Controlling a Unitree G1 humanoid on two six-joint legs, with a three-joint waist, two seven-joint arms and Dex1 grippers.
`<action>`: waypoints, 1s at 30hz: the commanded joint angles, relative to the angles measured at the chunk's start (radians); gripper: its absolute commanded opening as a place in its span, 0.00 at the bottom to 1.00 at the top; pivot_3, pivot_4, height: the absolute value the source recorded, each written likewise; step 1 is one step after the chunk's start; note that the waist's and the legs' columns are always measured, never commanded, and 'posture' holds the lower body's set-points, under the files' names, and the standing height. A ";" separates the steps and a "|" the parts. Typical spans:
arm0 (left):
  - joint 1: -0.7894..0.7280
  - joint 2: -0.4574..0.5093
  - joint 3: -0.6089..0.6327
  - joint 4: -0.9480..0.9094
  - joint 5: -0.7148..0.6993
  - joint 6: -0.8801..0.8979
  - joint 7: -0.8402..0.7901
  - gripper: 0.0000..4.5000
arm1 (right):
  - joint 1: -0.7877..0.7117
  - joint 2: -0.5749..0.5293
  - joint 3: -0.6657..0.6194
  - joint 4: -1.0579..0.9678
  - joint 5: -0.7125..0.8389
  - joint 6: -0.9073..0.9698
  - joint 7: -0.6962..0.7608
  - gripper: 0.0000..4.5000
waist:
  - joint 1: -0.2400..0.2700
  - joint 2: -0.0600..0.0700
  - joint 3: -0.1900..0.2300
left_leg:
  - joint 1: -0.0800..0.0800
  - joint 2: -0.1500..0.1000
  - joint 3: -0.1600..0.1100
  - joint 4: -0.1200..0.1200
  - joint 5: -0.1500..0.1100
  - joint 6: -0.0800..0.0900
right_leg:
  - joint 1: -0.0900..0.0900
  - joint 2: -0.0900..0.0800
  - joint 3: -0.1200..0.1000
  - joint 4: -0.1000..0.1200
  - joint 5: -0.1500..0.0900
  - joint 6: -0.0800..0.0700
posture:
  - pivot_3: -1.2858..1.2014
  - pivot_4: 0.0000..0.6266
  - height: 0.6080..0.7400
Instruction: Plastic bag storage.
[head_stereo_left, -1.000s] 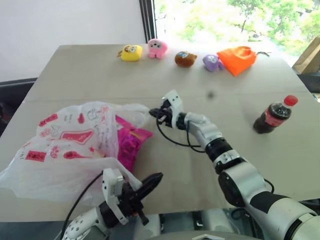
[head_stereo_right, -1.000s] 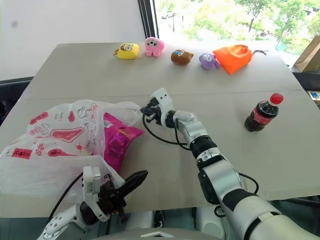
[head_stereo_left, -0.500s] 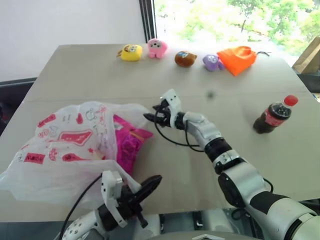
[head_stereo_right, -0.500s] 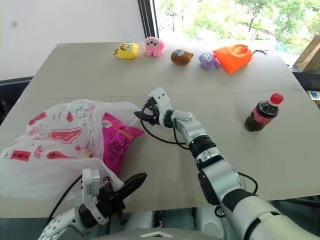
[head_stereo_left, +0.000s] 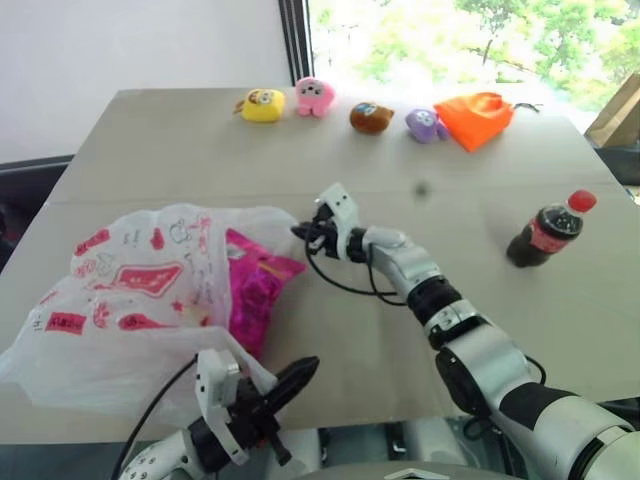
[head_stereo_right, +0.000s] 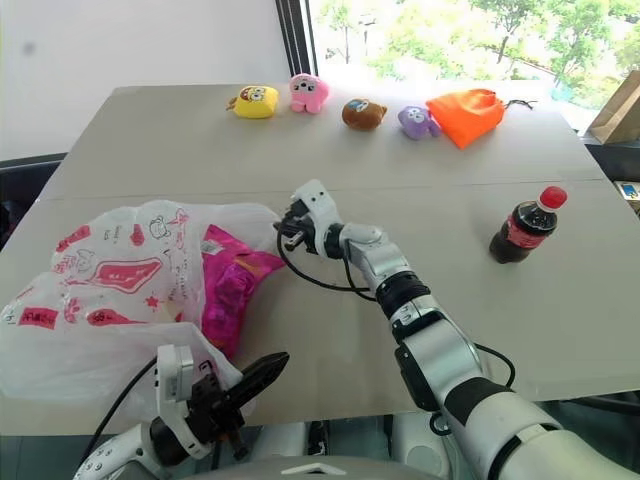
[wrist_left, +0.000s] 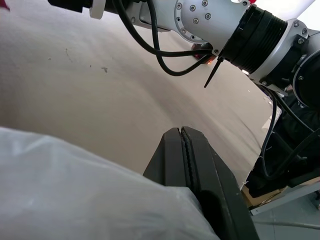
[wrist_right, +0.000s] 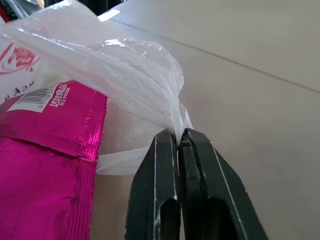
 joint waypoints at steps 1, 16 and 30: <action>-0.010 0.004 0.022 -0.031 -0.002 -0.022 -0.006 0.00 | 0.009 0.127 -0.039 -0.057 0.037 -0.034 -0.031 0.01 | 0.000 0.000 0.000 | 0.000 0.000 0.000 0.000 0.000 0.000 | 0.000 0.000 0.000 0.000 0.000 0.000 | 0.52 0.24 1.00; -0.376 -0.062 0.081 0.090 0.072 -0.075 0.110 0.00 | 0.394 -0.321 -0.248 -0.714 0.153 0.228 -0.068 0.01 | 0.027 0.001 0.000 | -0.004 -0.002 0.000 0.003 0.000 0.000 | 0.001 -0.002 -0.004 0.000 0.000 0.000 | 0.52 0.24 1.00; -0.669 -0.168 0.059 0.259 0.138 -0.102 0.193 0.00 | 0.574 -0.547 -0.355 -1.025 0.134 0.238 -0.128 0.70 | 0.029 0.002 0.000 | -0.002 -0.001 0.001 0.003 0.001 -0.001 | 0.001 0.003 0.000 0.001 0.000 0.001 | 0.52 0.24 1.00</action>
